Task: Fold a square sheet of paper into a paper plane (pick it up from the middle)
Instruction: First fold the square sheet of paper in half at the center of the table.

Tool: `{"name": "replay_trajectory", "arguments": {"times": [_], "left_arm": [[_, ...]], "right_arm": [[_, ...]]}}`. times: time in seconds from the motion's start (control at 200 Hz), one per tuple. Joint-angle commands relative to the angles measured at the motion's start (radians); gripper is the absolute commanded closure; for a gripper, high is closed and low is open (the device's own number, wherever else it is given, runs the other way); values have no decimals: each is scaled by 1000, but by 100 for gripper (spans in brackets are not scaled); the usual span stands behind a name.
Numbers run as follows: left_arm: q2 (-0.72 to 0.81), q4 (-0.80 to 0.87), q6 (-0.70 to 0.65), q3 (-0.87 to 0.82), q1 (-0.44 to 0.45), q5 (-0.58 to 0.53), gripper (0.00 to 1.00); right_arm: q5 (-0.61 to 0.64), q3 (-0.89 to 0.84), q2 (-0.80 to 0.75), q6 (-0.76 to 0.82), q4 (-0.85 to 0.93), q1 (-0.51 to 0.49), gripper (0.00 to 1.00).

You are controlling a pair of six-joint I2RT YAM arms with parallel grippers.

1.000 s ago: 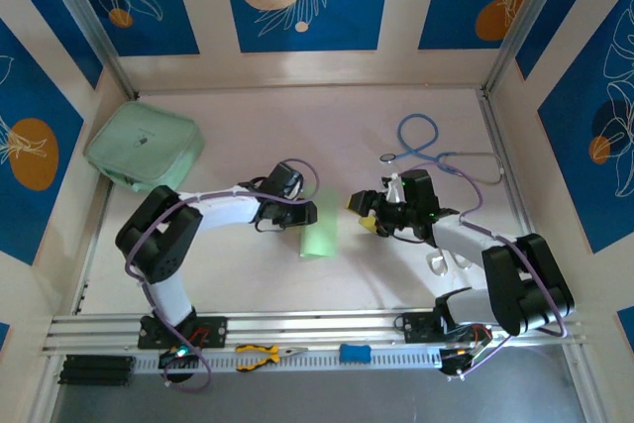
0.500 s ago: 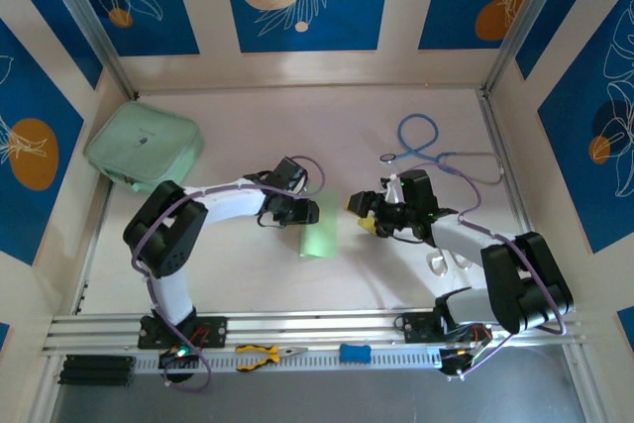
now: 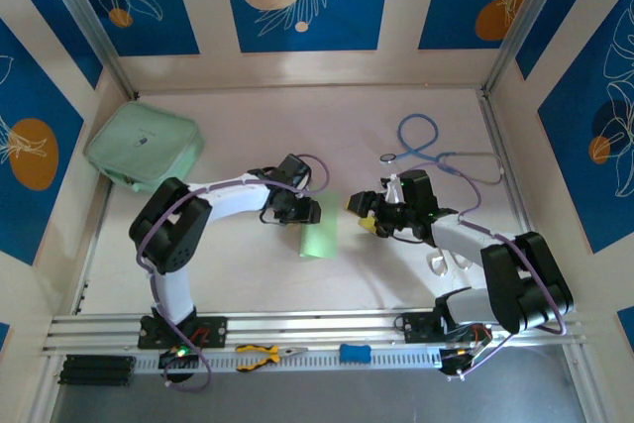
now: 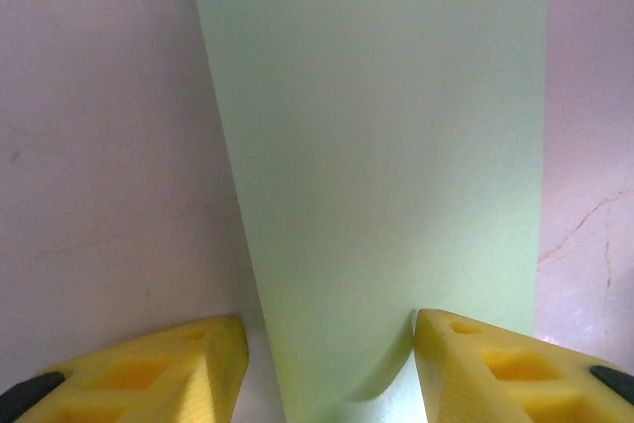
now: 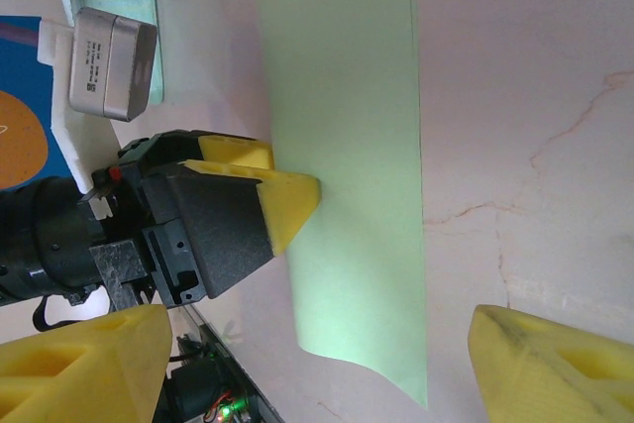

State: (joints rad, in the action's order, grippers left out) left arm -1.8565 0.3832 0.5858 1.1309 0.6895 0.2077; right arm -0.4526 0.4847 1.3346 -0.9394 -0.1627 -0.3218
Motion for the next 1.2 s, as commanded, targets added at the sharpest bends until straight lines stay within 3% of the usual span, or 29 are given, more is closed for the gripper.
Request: {"name": "replay_trajectory", "arguments": {"times": [0.0, 1.195], "left_arm": [[-54, 35, -40, 17, -2, -60, 48], [-81, 17, -23, 15, 0, -62, 48]], "right_arm": [[-6, 18, 15, 22, 29, -6, 21], [-3, 13, 32, 25, 30, -5, 21]]}}
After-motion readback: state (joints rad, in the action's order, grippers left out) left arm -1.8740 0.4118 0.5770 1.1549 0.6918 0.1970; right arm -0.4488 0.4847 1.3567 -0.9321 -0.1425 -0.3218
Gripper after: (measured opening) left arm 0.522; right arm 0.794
